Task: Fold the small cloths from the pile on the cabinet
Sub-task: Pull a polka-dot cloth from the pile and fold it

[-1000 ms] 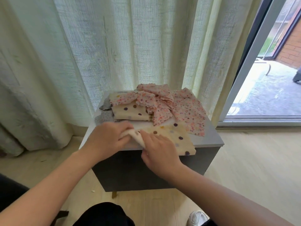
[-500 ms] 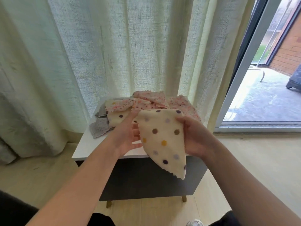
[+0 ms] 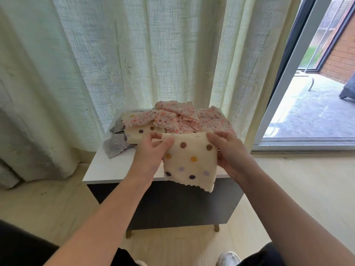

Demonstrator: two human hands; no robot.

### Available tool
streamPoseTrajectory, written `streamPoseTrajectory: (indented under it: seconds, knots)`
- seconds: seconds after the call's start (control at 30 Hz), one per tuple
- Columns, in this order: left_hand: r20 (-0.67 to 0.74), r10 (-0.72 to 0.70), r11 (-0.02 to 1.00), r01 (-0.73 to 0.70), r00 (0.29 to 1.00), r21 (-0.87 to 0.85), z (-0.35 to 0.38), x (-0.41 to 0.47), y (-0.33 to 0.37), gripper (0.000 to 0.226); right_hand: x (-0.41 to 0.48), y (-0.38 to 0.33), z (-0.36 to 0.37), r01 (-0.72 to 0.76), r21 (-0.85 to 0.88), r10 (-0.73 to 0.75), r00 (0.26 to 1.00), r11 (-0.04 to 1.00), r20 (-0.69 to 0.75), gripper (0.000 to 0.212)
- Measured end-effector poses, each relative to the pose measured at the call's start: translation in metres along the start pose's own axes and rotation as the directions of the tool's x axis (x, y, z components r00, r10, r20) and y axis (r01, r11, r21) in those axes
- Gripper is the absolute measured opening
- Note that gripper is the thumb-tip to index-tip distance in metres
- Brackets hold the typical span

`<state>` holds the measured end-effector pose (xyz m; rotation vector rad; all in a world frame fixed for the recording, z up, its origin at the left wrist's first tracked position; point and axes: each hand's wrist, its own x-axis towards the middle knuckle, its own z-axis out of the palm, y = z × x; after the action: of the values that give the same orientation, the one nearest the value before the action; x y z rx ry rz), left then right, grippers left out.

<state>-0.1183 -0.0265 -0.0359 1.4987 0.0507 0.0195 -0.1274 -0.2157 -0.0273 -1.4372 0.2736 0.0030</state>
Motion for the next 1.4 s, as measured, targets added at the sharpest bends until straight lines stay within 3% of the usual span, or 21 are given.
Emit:
streamPoseTrajectory:
  seconds: [0.13,0.23,0.33,0.4,0.47,0.53,0.6,0.7,0.77,0.87,0.93,1.03,1.1,1.23,1.4]
  knots:
    - [0.052,0.162,0.984,-0.165,0.985,0.069,-0.008,-0.002,0.003,0.045,0.002,0.001,-0.008,0.252,-0.23,-0.217,0.962,0.94,0.166,0.063]
    - [0.079,0.277,0.897,-0.287,0.958,0.336,-0.014,-0.002,0.0,0.027,0.002,0.002,-0.008,0.449,-0.535,-0.379,0.893,0.716,0.241,0.031]
    - [0.088,0.471,0.663,-0.418,0.878,0.622,-0.021,0.0,0.002,0.009,0.002,0.002,-0.007,0.534,-0.628,-0.519,0.823,0.566,0.231,0.014]
    - [0.176,0.554,0.544,-0.514,0.814,0.664,-0.023,-0.001,0.005,0.015,0.001,0.002,-0.006,0.582,-0.567,-0.55,0.796,0.582,0.252,0.008]
    - [0.275,0.475,0.554,-0.527,0.836,0.645,-0.019,-0.007,0.007,0.027,-0.004,0.001,-0.002,0.621,-0.498,-0.546,0.779,0.605,0.307,0.005]
    - [0.329,0.38,0.554,-0.498,0.864,0.667,-0.012,-0.012,0.006,0.021,-0.01,-0.001,0.002,0.652,-0.443,-0.544,0.758,0.615,0.36,0.007]
    - [0.278,0.361,0.647,-0.453,0.89,0.614,-0.009,-0.013,0.004,0.003,-0.009,-0.001,0.0,0.632,-0.463,-0.478,0.774,0.621,0.416,0.012]
    - [0.182,0.265,0.831,-0.32,0.947,0.455,-0.019,-0.005,0.001,0.015,-0.001,0.003,-0.011,0.573,-0.566,-0.352,0.816,0.593,0.458,0.018]
    - [0.205,0.213,0.835,-0.287,0.955,0.47,-0.025,0.0,-0.004,0.017,0.003,0.005,-0.016,0.531,-0.537,-0.339,0.842,0.655,0.42,0.025]
    - [0.287,0.181,0.832,-0.303,0.94,0.466,-0.024,-0.006,-0.005,0.02,0.002,0.007,-0.015,0.534,-0.462,-0.37,0.838,0.708,0.401,0.016]
    - [0.295,0.251,0.808,-0.367,0.922,0.46,-0.019,-0.013,-0.002,0.034,0.001,0.008,-0.011,0.559,-0.462,-0.376,0.82,0.688,0.432,0.015]
    - [0.276,0.382,0.753,-0.47,0.882,0.46,-0.014,-0.018,0.004,0.017,0.001,0.008,-0.008,0.584,-0.393,-0.41,0.797,0.711,0.443,0.018]
    - [0.272,0.375,0.771,-0.461,0.886,0.439,-0.017,-0.015,0.002,0.014,0.001,0.008,-0.009,0.588,-0.311,-0.449,0.791,0.747,0.417,0.009]
    - [0.274,0.377,0.79,-0.462,0.885,0.404,-0.02,-0.013,0.001,0.031,0.003,0.01,-0.011,0.59,-0.252,-0.48,0.789,0.767,0.385,0.023]
    - [0.399,0.417,0.562,-0.576,0.817,0.593,-0.026,-0.016,0.002,0.019,0.003,0.012,-0.012,0.58,-0.263,-0.466,0.795,0.771,0.389,0.02]
